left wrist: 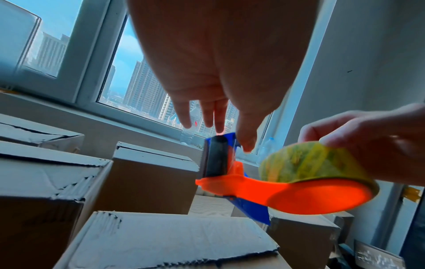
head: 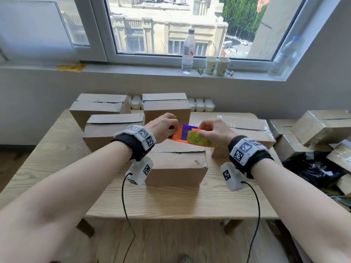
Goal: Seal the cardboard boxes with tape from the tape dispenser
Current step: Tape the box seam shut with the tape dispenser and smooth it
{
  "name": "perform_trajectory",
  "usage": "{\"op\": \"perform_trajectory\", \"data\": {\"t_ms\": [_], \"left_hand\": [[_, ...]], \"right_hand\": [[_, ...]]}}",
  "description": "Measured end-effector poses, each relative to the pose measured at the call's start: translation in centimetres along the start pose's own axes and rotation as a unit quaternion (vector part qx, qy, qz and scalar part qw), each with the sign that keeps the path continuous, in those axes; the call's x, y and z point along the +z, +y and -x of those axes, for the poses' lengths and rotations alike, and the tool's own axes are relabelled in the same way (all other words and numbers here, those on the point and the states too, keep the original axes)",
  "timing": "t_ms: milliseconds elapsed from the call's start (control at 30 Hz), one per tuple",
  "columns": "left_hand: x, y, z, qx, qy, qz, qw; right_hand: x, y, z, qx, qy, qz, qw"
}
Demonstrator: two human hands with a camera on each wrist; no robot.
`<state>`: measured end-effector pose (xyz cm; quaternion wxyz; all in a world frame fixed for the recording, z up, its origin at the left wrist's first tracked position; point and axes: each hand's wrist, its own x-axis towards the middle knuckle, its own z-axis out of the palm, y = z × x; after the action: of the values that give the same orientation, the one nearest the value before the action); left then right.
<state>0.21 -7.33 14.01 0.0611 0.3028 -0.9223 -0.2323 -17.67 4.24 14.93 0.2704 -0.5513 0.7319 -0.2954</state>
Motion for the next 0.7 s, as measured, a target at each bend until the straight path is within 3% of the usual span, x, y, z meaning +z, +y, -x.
{"op": "perform_trajectory", "data": {"t_ms": [233,367,533,700], "left_hand": [[-0.8,0.4,0.5,-0.014,-0.028,-0.025,0.999],[-1.4,-1.2,1.0,-0.054,-0.053,0.074,0.994],[-1.7,-1.9,1.9,-0.127,-0.005,0.209,0.97],[-1.7,-2.6,2.4,-0.162,0.038,0.197,0.966]], "right_hand": [[1.2,0.7,-1.4,0.006,-0.001,0.06,0.998],[0.8,0.9,-1.6,0.009,-0.019,0.019,1.0],[0.3,0.9,-2.0,0.018,-0.041,0.014,0.999],[0.1,0.9,-1.8,0.028,-0.051,-0.035,0.998]]}}
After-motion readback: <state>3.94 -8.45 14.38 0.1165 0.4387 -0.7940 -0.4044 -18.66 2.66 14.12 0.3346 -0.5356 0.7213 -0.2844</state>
